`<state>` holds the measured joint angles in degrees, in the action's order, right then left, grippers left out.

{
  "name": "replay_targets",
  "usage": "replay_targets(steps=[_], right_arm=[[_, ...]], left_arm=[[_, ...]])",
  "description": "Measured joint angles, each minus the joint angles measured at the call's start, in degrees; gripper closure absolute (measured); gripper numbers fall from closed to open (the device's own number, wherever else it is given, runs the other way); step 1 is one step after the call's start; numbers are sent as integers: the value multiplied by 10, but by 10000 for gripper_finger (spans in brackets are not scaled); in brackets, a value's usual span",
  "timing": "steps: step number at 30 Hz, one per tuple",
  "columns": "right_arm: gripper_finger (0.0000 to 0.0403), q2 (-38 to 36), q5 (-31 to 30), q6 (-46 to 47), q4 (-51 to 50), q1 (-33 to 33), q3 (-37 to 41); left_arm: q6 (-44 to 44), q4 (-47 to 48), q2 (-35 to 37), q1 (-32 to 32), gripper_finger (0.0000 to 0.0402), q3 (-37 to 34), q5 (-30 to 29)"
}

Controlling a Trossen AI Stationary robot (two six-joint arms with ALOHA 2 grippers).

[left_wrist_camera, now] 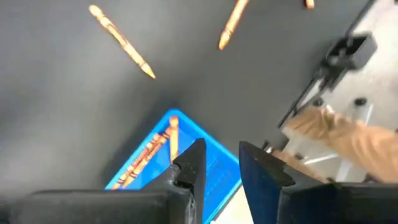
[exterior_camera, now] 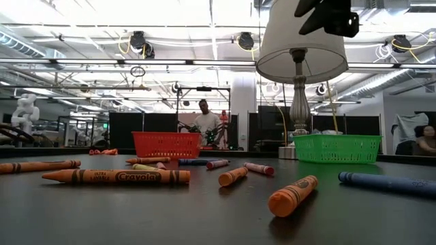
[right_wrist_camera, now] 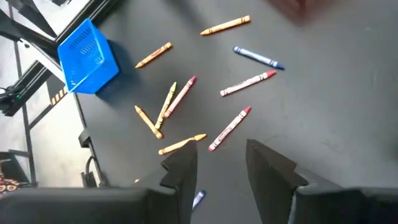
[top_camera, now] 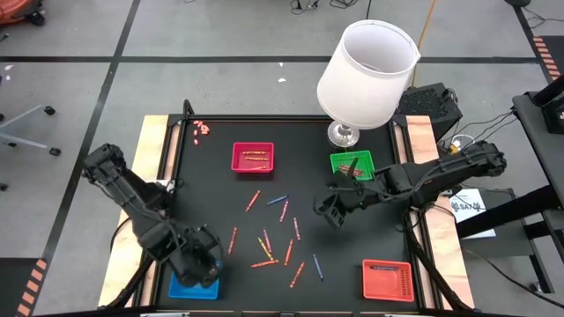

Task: Sort crayons
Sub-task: Adjust the orange crayon in the blue basket

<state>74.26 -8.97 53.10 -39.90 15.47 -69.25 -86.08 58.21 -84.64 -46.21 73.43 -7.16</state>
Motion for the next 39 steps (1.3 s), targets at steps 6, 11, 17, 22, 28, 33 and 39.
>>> replay_targets(steps=[6, 11, 17, 22, 28, 33, 39], right_arm=[[282, 0, -18, 2, 0, 24, 0], [282, 0, -28, 2, -2, 30, 0], [282, 0, -50, 2, -2, 34, 0], [282, 0, -50, 1, -2, 34, 0], [282, 0, -49, 2, -2, 34, 0], [282, 0, -48, 2, -2, 34, 0], [282, 0, -47, 2, -2, 34, 0]], left_arm=[[29, 1, -38, -60, 327, 0, -25], [29, 6, -79, -93, 341, 0, -45], [46, 10, -119, -107, 343, 0, -94], [72, 7, -132, -104, 343, -17, -119], [75, -11, -134, -105, 343, -57, -110], [96, -69, -134, -111, 343, -79, -123], [101, -100, -134, -114, 344, -104, -124]])
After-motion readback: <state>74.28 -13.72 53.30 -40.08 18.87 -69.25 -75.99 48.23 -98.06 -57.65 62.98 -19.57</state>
